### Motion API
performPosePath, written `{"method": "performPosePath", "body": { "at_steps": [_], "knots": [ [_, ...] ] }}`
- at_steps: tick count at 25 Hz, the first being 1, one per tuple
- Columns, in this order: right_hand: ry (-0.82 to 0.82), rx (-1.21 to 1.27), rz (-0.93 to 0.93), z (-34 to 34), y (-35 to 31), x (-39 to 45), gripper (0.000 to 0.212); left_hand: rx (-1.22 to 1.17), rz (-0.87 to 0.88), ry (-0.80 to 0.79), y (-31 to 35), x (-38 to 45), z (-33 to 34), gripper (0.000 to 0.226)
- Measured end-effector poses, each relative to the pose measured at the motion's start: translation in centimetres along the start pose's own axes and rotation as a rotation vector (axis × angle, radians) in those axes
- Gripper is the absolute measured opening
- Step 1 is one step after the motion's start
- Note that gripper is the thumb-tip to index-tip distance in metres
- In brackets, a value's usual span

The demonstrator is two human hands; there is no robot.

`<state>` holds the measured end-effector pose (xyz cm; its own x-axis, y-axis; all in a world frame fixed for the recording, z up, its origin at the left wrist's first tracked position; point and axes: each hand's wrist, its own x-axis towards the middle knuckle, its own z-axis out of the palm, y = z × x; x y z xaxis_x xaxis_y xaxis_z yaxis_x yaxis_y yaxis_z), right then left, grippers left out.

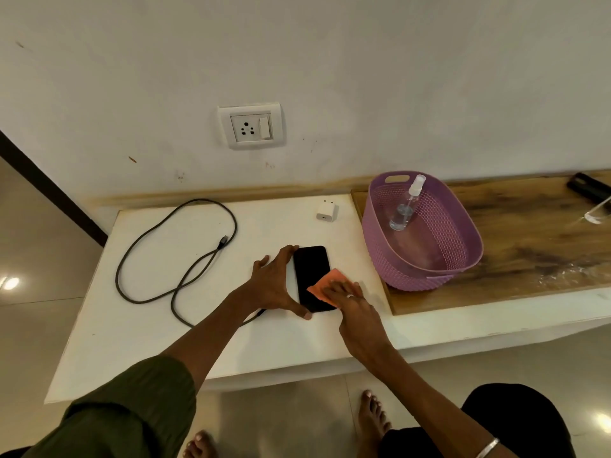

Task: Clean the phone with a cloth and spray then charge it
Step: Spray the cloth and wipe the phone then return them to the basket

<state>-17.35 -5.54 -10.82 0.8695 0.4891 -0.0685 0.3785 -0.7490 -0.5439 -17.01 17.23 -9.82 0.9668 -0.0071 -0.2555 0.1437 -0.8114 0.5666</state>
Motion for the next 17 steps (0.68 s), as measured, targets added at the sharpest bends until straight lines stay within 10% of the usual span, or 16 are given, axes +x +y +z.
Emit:
{"method": "performPosePath", "body": {
  "at_steps": [17],
  "knots": [
    [-0.116, -0.087, -0.108, -0.3, 1.2, -3.5, 0.066, 0.034, 0.032, -0.002, 0.0, -0.1, -0.2, 0.149]
  ]
}}
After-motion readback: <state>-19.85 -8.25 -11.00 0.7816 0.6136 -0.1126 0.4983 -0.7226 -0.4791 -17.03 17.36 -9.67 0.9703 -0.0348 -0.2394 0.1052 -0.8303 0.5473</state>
